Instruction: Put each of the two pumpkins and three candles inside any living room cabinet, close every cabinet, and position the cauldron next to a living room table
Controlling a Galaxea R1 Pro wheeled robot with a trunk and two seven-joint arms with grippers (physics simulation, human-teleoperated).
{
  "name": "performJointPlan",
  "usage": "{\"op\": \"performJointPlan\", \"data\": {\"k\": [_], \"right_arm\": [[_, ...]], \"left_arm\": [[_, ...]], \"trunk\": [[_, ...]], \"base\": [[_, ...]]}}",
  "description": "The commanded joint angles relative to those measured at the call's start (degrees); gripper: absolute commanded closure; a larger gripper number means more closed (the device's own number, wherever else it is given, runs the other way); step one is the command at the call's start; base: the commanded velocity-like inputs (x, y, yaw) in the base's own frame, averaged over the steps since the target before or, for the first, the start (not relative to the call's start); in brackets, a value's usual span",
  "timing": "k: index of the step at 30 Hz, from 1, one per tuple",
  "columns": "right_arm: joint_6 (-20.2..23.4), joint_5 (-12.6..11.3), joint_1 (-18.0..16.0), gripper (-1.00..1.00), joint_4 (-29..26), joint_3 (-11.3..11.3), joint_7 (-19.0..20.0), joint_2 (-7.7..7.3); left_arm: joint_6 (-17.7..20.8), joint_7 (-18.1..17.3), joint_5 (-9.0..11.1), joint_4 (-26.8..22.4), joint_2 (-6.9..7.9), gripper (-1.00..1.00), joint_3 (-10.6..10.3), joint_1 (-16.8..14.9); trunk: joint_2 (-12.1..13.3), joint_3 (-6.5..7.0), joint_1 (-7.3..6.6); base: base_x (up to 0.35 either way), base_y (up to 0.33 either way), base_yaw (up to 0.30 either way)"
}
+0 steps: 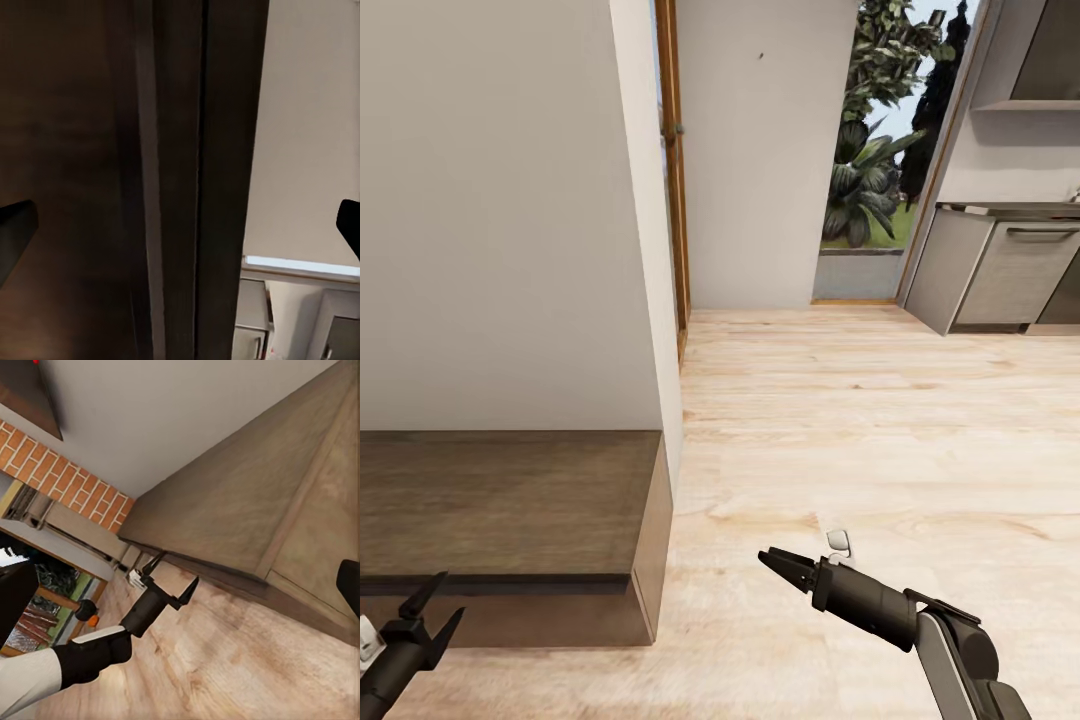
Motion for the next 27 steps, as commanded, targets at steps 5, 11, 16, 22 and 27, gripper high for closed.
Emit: {"op": "performJointPlan", "data": {"k": [5,11,16,22,27], "right_arm": [[0.26,-0.24,-0.03,-1.00,-0.05,-0.04,0.71,0.00],[0.25,-0.74,-0.03,-1.00,-0.06,-0.04,1.10,0.00],[0.26,-0.89,-0.03,-1.00,-0.06,-0.04,1.13,0.00],[0.26,-0.93,-0.03,-1.00,-0.06,-0.04,1.42,0.00],[0.27,-0.93,-0.02,-1.00,-0.07,-0.07,4.40,-0.17]], "left_arm": [[0.38,0.41,0.43,0.13,0.01,-1.00,0.04,-0.03],[0.37,0.28,0.47,0.13,0.01,-1.00,0.11,-0.03],[0.37,0.04,0.47,0.13,0.03,-1.00,0.16,-0.02],[0.29,-0.03,0.47,0.13,0.08,-1.00,0.22,-0.01],[0.29,-0.08,0.47,0.13,0.09,-1.00,0.22,-0.03]], "trunk": [[-0.02,-0.05,-0.01],[-0.02,-0.05,-0.01],[-0.02,-0.05,-0.01],[-0.09,-1.16,0.12],[-0.11,-1.60,0.17]], "base": [[0.004,0.000,0.000],[0.000,0.000,0.000],[0.000,0.000,0.000],[0.000,0.000,0.000],[0.000,0.000,0.000]]}}
